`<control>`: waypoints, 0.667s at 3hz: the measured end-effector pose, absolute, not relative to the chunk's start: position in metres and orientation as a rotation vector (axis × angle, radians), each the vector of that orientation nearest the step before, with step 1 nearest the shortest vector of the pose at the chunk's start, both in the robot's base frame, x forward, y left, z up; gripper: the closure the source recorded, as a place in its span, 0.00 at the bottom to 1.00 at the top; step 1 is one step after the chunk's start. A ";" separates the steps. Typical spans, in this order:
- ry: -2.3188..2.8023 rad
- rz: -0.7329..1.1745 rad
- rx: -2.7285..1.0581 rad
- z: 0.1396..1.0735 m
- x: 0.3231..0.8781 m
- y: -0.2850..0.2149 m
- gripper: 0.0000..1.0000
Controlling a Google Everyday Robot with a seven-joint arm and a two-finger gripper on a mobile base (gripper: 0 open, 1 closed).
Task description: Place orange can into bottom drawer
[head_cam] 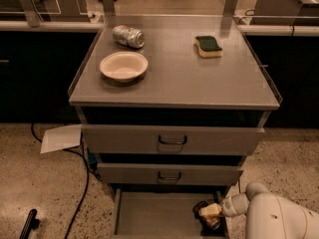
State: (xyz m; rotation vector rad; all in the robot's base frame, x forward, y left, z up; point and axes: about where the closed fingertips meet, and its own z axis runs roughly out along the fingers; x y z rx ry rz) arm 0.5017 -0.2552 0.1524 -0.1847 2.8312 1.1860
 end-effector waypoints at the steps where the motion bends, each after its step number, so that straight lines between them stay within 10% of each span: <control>1: 2.831 1.186 -0.185 0.156 0.502 -0.250 0.14; 2: 2.831 1.186 -0.185 0.159 0.502 -0.243 0.00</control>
Offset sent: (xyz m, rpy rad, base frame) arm -0.0024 0.0350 0.0250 -0.0056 -0.0448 0.1321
